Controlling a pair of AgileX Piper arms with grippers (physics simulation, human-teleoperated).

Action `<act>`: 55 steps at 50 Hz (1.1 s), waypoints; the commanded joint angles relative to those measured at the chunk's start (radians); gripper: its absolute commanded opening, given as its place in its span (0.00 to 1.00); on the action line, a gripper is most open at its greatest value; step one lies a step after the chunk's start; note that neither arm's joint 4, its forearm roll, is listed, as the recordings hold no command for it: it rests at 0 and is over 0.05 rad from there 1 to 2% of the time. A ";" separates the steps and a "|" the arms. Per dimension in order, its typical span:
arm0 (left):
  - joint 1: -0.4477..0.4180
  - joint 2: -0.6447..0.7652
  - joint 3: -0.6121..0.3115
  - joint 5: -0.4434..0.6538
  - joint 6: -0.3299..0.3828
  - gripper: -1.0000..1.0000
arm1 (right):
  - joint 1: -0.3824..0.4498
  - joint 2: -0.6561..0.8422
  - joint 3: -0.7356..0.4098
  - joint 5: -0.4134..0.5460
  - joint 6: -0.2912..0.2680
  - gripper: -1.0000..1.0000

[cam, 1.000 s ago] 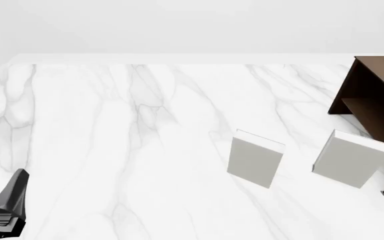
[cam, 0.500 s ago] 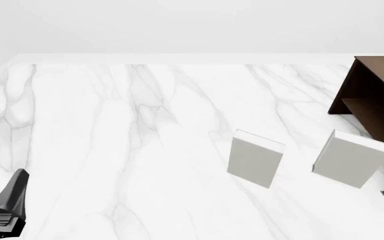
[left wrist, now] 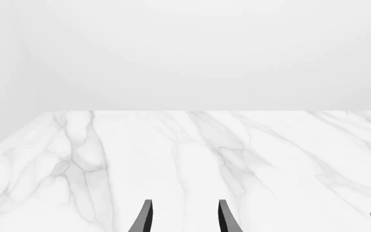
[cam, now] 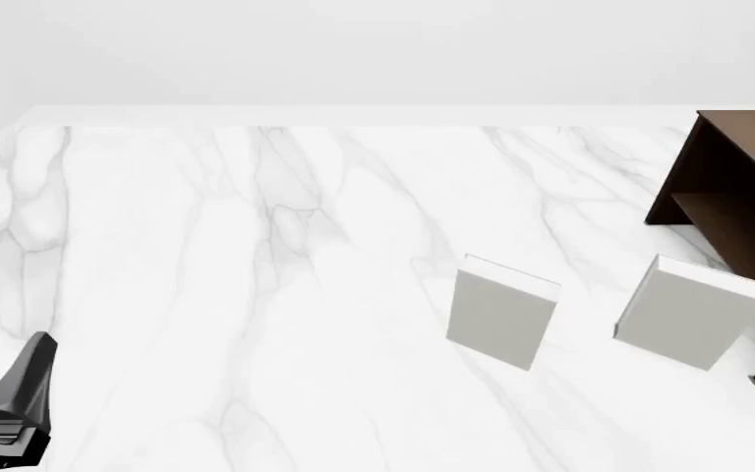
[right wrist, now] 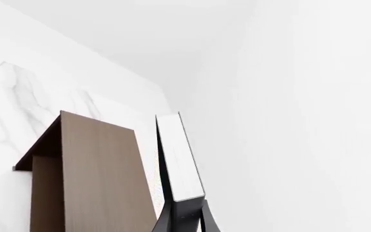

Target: Pick up the book on the left and place it on top of the shelf.

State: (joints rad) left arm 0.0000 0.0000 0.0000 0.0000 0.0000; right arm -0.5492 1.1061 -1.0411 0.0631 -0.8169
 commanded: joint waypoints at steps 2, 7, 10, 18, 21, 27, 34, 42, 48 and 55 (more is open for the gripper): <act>0.000 0.000 0.000 0.000 0.000 1.00 | -0.004 0.050 -0.027 -0.048 0.023 0.00; 0.000 0.000 0.000 0.000 0.000 1.00 | -0.008 0.067 -0.030 -0.064 0.025 0.00; 0.000 0.000 0.000 0.000 0.000 1.00 | -0.006 0.075 -0.024 -0.073 0.024 0.00; 0.000 0.000 0.000 0.000 0.000 1.00 | -0.013 0.097 -0.023 -0.087 0.017 0.00; 0.000 0.000 0.000 0.000 0.000 1.00 | -0.017 0.106 -0.024 -0.094 0.013 0.00; 0.000 0.000 0.000 0.000 0.000 1.00 | -0.021 0.120 -0.025 -0.102 0.009 0.00; 0.000 0.000 0.000 0.000 0.000 1.00 | -0.024 0.137 -0.031 -0.111 0.007 0.00; 0.000 0.000 0.000 0.000 0.000 1.00 | -0.031 0.159 -0.027 -0.127 0.005 0.00; 0.000 0.000 0.000 0.000 0.000 1.00 | -0.029 0.179 -0.032 -0.138 0.002 0.00; 0.000 0.000 0.000 0.000 0.000 1.00 | -0.025 0.209 -0.039 -0.154 0.002 0.00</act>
State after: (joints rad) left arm 0.0000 0.0000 0.0000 0.0000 0.0000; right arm -0.5749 1.2870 -1.0599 -0.0621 -0.8292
